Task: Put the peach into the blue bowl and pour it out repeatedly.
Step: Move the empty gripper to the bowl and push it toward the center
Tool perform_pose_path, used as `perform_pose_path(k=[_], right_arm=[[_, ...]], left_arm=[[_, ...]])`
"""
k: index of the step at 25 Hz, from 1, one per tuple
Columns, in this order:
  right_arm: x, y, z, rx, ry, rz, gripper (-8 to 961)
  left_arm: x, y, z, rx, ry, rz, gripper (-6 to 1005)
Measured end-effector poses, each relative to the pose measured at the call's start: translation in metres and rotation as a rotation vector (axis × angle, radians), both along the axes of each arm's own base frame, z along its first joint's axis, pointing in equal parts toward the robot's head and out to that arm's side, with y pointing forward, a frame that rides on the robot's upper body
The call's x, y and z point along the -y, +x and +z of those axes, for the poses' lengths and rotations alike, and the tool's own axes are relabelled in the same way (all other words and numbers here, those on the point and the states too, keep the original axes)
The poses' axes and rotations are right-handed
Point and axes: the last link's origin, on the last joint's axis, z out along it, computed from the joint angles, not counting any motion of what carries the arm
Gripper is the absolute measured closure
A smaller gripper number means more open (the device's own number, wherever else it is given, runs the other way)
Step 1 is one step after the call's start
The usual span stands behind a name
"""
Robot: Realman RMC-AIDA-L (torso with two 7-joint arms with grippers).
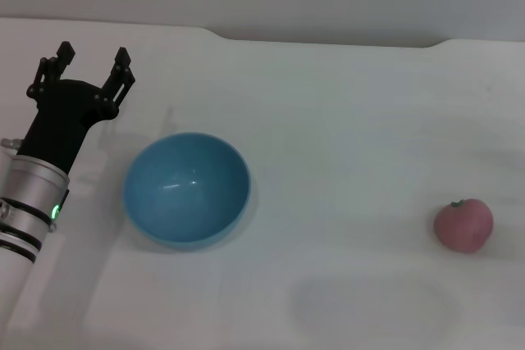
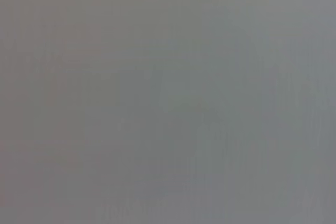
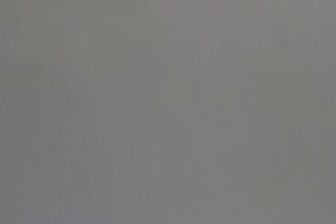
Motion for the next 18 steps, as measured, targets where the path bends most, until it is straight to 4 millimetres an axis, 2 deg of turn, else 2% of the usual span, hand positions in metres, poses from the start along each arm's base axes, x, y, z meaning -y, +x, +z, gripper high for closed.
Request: perform_pose_path(k=[11,14,18], right_arm=[[-0.013,-0.013,-0.003,-0.033,0.011,0.03,439],[-0.016,-0.016,-0.004,-0.057,0.025,0.026,440],[-0.018,-0.019,-0.006,-0.079,0.032,0.025,441]], left_arm=[[-0.002,-0.001,0.004,-0.021,0.013,-0.007,202],[-0.007,-0.005,0.003,-0.013,-0.016,0.023,203],[-0.026,-0.008,0.024,0.102,0.045,0.042,203]])
